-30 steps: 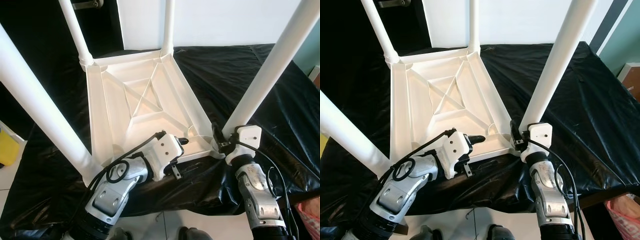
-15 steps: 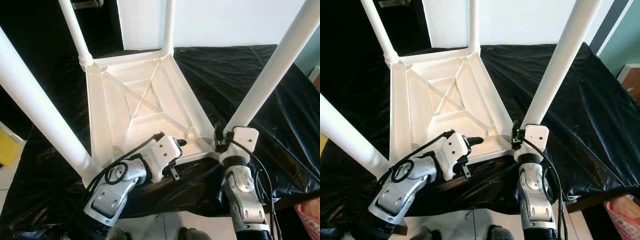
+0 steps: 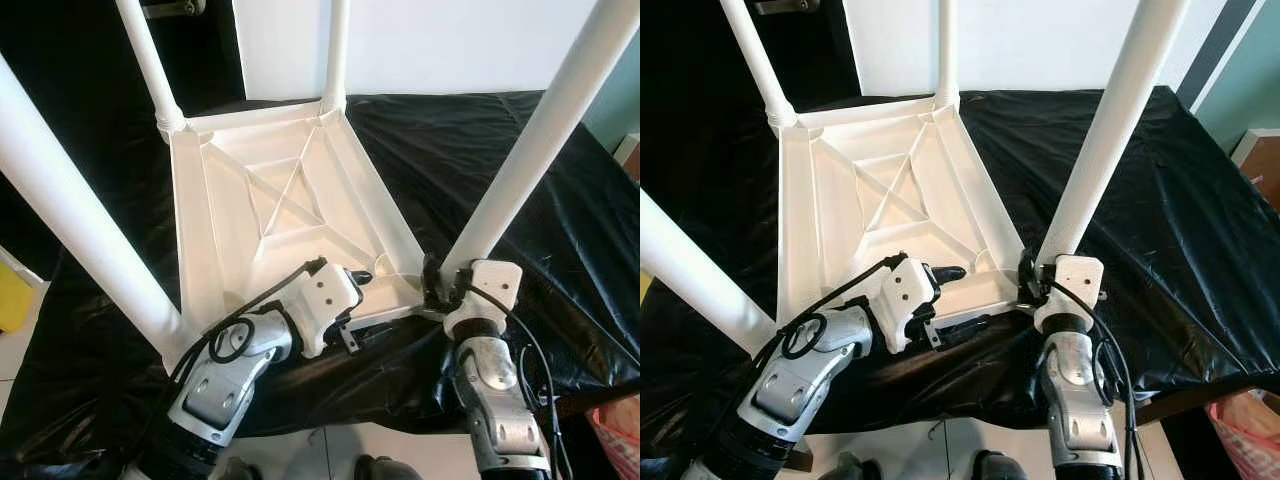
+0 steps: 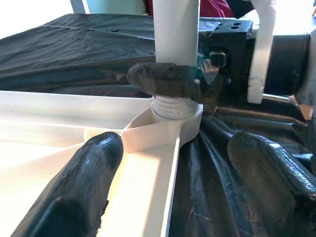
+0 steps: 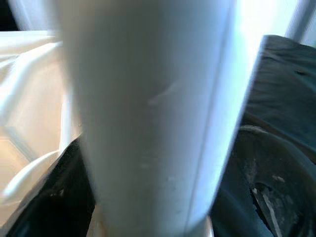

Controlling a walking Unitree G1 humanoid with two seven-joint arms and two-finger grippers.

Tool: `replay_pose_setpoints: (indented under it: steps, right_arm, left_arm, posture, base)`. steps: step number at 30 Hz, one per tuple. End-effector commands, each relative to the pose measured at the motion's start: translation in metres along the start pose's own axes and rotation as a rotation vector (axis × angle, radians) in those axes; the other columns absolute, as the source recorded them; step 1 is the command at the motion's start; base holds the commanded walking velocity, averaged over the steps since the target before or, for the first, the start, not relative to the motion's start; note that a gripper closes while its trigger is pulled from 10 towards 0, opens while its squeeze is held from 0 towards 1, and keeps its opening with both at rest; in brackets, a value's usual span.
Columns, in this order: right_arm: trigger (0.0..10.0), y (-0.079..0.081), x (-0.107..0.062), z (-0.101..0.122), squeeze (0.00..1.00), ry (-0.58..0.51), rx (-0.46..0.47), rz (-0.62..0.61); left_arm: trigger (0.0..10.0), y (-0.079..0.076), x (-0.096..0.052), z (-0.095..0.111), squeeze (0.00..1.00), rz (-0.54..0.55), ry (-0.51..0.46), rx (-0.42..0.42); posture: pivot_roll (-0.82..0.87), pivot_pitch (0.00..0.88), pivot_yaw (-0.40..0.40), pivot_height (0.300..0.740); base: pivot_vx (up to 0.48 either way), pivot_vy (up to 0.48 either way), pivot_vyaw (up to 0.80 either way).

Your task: Building children table

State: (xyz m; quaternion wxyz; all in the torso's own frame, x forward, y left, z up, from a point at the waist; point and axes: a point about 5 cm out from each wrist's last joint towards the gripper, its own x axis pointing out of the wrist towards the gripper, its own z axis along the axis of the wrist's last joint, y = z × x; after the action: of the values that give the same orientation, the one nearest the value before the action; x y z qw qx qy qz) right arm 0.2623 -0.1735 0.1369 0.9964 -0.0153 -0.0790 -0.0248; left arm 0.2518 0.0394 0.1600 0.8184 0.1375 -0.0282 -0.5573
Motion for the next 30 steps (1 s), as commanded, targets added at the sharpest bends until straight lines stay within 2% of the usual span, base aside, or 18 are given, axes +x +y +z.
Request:
replay_pose_setpoints:
  steps: [1, 3, 4, 5, 10, 19, 23, 24, 25, 26, 27, 30]
  right_arm:
    - [10.0, -0.002, -0.003, -0.002, 1.0, 0.008, 0.02, 0.026]
    - [10.0, -0.004, -0.003, -0.002, 1.0, 0.011, 0.021, 0.058]
    - [10.0, -0.007, -0.001, -0.001, 0.0, 0.014, 0.012, 0.109]
    - [10.0, -0.01, 0.001, 0.001, 0.0, 0.012, -0.005, 0.154]
    - [10.0, -0.013, 0.006, 0.004, 0.0, 0.004, -0.028, 0.231]
    - [10.0, -0.005, 0.024, 0.0, 0.0, 0.02, -0.103, 0.499]
    - [10.0, -0.004, 0.026, -0.001, 0.0, 0.025, -0.107, 0.517]
    - [4.9, -0.004, 0.027, -0.002, 0.0, 0.027, -0.119, 0.539]
    - [1.2, -0.004, 0.027, -0.003, 0.0, 0.032, -0.123, 0.555]
    - [1.2, -0.004, 0.027, -0.003, 0.0, 0.032, -0.123, 0.555]
    - [0.0, -0.005, 0.027, -0.004, 0.0, 0.036, -0.126, 0.563]
    - [0.0, -0.006, 0.027, -0.006, 0.0, 0.043, -0.126, 0.569]
  left_arm:
    - [10.0, 0.0, 0.002, 0.001, 0.0, 0.021, -0.005, -0.003]
    - [10.0, 0.0, 0.002, 0.001, 0.0, 0.018, -0.007, -0.003]
    - [10.0, 0.0, 0.002, 0.001, 0.0, 0.013, -0.005, -0.003]
    - [10.0, 0.0, 0.001, 0.0, 0.0, 0.01, -0.001, -0.002]
    - [10.0, 0.001, 0.001, -0.001, 0.0, 0.007, 0.004, -0.004]
    - [10.0, -0.001, 0.001, -0.002, 0.0, 0.009, 0.005, -0.006]
    - [10.0, -0.002, 0.001, -0.002, 0.0, 0.009, 0.005, -0.007]
    - [10.0, -0.003, 0.002, -0.001, 0.0, 0.008, 0.004, -0.008]
    - [10.0, -0.003, 0.002, -0.001, 0.0, 0.007, 0.003, -0.008]
    - [10.0, -0.003, 0.002, -0.001, 0.0, 0.007, 0.003, -0.008]
    - [10.0, -0.003, 0.002, -0.001, 0.0, 0.008, 0.003, -0.007]
    - [10.0, -0.003, 0.002, -0.001, 0.0, 0.009, 0.002, -0.007]
  posture:
    - [-0.12, 0.115, 0.008, 0.74]
    - [-0.12, 0.116, 0.008, 0.74]
    - [-0.12, 0.119, 0.01, 0.74]
    - [-0.12, 0.121, 0.013, 0.74]
    - [-0.12, 0.123, 0.014, 0.74]
    - [-0.11, 0.122, 0.008, 0.74]
    - [-0.11, 0.122, 0.007, 0.74]
    - [-0.11, 0.122, 0.006, 0.74]
    - [-0.1, 0.121, 0.005, 0.74]
    - [-0.1, 0.121, 0.005, 0.74]
    - [-0.1, 0.121, 0.004, 0.74]
    - [-0.1, 0.121, 0.003, 0.74]
  base:
    - [0.0, 0.0, 0.0]
    - [0.0, 0.0, 0.0]
    - [0.0, 0.0, 0.0]
    - [0.0, 0.0, 0.0]
    - [0.0, 0.0, 0.0]
    - [0.0, 0.0, 0.0]
    - [0.0, 0.0, 0.0]
    - [0.0, 0.0, 0.0]
    - [0.0, 0.0, 0.0]
    - [0.0, 0.0, 0.0]
    - [0.0, 0.0, 0.0]
    - [0.0, 0.0, 0.0]
